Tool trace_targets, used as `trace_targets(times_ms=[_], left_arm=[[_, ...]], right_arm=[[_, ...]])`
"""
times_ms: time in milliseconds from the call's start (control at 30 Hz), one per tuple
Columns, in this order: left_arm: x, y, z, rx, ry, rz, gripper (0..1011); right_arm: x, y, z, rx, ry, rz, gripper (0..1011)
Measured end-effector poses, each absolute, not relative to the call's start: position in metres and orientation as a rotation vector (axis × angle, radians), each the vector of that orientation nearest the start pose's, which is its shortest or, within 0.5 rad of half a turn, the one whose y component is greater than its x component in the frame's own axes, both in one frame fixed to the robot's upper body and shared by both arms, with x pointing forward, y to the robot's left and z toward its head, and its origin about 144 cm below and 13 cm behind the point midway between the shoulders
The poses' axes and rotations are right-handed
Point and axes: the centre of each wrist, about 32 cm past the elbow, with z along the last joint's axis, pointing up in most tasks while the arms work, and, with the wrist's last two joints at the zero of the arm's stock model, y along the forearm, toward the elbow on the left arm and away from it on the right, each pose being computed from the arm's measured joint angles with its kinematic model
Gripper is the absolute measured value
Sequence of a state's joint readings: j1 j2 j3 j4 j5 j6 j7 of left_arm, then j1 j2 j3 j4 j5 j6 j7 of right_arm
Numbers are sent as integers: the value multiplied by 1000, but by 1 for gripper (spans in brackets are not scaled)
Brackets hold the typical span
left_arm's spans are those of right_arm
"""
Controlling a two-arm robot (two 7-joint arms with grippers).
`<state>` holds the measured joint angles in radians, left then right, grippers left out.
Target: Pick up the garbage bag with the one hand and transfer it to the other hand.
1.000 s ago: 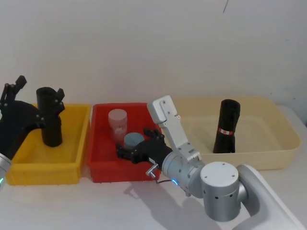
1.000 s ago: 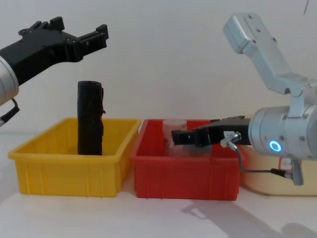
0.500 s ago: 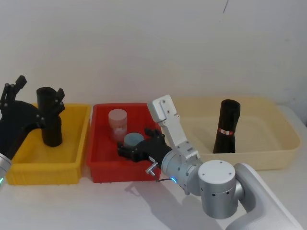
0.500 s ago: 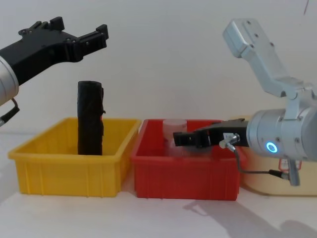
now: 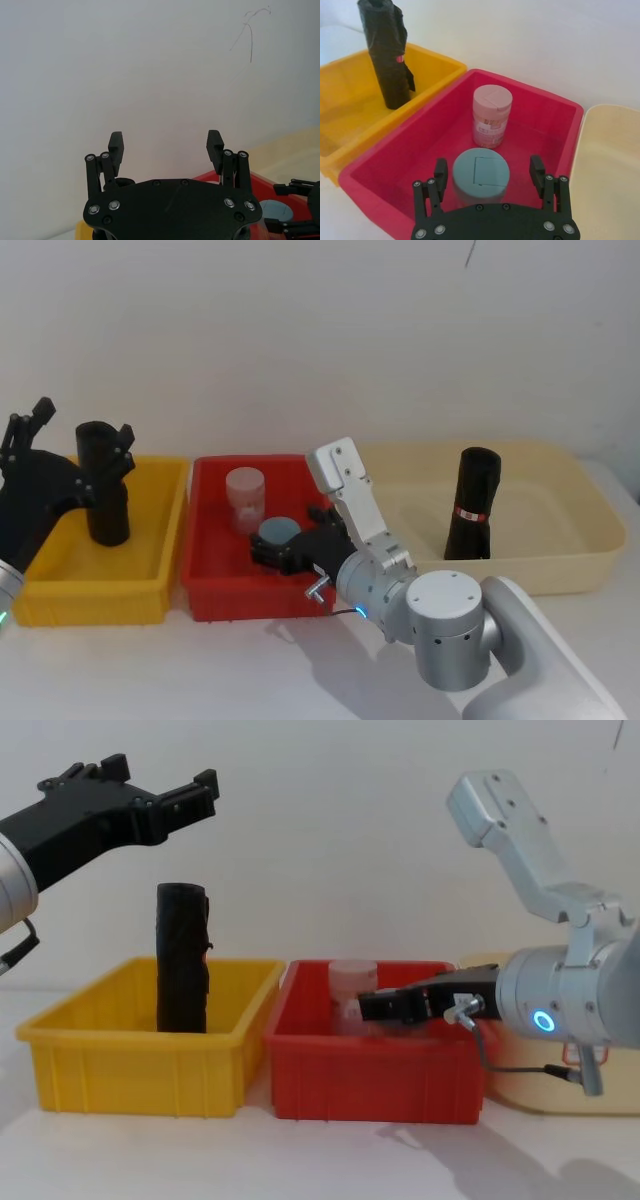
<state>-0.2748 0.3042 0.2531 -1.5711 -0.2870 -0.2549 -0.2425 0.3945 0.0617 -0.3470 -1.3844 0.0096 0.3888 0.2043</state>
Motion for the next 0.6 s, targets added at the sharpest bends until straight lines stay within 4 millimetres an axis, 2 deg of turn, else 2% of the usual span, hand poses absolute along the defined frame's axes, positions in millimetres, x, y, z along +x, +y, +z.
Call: trace_targets(times_ms=[400, 500, 600], left_arm=[[520, 238, 1232, -277, -387, 1061, 1000], [520, 238, 1232, -277, -387, 1061, 1000], [520, 238, 1232, -277, -387, 1061, 1000]], right_arm=[[553, -139, 1215, -317, 14, -1085, 1000], [553, -138, 1215, -324, 13, -1082, 978], [553, -138, 1215, -330, 12, -1078, 895]])
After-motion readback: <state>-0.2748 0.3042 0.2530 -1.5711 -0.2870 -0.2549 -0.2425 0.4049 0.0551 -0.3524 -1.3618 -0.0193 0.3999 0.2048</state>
